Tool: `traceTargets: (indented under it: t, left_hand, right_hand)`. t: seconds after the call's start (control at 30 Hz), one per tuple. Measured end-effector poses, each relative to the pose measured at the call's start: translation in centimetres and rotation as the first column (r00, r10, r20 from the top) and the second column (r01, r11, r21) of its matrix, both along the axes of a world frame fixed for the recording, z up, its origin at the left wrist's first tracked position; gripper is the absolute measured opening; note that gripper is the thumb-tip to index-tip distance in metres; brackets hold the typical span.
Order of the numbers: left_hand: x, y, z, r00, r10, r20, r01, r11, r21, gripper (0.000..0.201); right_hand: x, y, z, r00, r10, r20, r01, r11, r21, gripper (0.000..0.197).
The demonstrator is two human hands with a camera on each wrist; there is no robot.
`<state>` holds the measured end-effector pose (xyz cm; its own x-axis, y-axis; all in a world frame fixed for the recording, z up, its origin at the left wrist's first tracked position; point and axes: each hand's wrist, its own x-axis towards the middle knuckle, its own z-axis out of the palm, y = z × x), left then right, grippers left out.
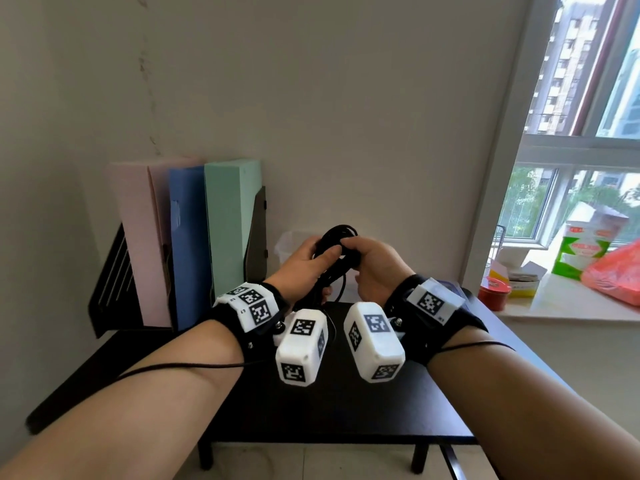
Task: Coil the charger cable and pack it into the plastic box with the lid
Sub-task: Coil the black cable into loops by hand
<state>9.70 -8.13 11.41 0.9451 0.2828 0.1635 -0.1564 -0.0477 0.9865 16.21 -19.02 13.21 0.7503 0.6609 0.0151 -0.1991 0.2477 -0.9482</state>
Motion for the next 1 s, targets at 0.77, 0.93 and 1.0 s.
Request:
traceTargets:
  t: [0.77, 0.93, 1.0]
  left_hand:
    - [-0.7, 0.7, 0.6, 0.998, 0.059, -0.007, -0.059, 0.996, -0.074, 0.005]
    - [-0.6, 0.5, 0.6, 0.994, 0.114, -0.007, -0.114, 0.99, -0.081, 0.007]
    - [-0.6, 0.4, 0.6, 0.994, 0.112, -0.008, -0.113, 0.99, -0.083, 0.008]
  right_hand:
    - [0.5, -1.0, -1.3, 0.837, -0.153, 0.525, 0.213, 0.976, -0.055, 0.034]
    - [0.1, -0.7, -1.1, 0.849, -0.133, 0.512, 0.203, 0.976, -0.083, 0.046]
    - [-0.2, -0.7, -1.1, 0.817, -0.173, 0.55, 0.275, 0.956, -0.106, 0.044]
